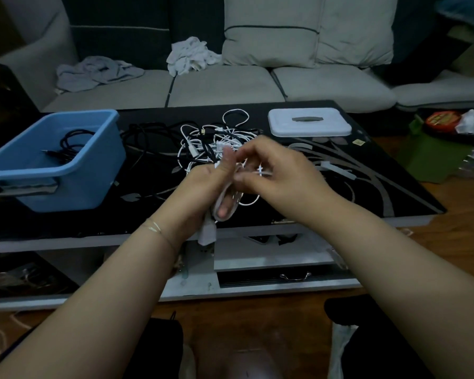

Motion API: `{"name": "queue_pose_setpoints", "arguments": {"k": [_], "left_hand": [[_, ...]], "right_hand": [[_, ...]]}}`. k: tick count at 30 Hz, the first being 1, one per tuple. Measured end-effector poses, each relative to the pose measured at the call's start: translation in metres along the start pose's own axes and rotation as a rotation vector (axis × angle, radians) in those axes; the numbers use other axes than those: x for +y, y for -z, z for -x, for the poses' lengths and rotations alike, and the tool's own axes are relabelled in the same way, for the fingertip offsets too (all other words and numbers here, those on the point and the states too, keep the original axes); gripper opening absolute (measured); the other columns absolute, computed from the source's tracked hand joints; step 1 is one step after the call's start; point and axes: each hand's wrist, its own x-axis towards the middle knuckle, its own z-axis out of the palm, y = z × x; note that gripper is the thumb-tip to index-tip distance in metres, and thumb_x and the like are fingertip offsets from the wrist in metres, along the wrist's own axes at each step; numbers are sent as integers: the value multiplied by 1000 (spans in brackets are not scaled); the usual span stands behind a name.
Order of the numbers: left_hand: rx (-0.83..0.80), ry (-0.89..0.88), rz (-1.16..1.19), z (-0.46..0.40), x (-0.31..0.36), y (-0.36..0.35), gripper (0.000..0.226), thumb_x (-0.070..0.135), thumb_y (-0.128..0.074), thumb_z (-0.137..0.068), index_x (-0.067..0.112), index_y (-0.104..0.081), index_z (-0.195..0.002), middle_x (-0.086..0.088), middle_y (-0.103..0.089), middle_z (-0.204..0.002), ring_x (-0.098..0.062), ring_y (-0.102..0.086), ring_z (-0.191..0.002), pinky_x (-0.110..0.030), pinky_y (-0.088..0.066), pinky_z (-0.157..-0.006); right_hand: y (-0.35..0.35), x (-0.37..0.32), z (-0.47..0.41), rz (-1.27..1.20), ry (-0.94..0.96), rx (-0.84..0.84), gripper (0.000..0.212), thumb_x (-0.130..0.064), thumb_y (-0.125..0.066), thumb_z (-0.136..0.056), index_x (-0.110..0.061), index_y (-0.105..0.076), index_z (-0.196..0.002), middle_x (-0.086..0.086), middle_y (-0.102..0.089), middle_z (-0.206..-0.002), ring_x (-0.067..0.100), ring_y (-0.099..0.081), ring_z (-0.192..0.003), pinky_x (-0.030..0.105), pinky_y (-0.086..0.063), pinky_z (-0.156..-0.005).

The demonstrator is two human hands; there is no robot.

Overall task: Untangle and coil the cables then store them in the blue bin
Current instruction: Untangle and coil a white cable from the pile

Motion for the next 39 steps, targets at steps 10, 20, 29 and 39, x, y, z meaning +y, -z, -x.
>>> {"name": "queue_pose_setpoints", "arguments": {"k": [10,20,29,39], "left_hand": [[-8,59,350,-3,2,1,55,42,-47,-92,16,-57,-44,1,-47,-42,-9,-41,-34,-16,-36,-39],[-144,28,311,4,2,-5,37,38,-50,-80,3,-58,-86,3,-41,-44,-10,-43,-38,-18,-38,-42],[-127,71,255,5,2,-3,39,9,-59,-86,14,-57,-47,3,-39,-40,-9,-53,-41,-18,-43,-44],[-183,120,491,8,7,-4,24,22,-58,-74,10,-70,-58,-3,-64,-50,-7,-43,-31,-14,-39,-39]], "right_hand": [[0,15,-7,51,111,140,18,-43,-52,-89,-27,-48,-80,-14,-45,-76,2,-43,-71,22,-35,-64],[-9,20,-5,-151,-50,172,19,-37,-60,-91,-26,-51,-78,-17,-56,-68,-2,-51,-68,26,-41,-65],[-22,15,-6,-486,-264,229,38,-37,-75,-77,-17,-45,-64,1,-46,-61,7,-40,-56,25,-37,-56],[-37,12,-2,-848,-346,264,33,-35,-73,-77,-17,-46,-69,2,-55,-66,16,-49,-73,31,-41,-72]]}}
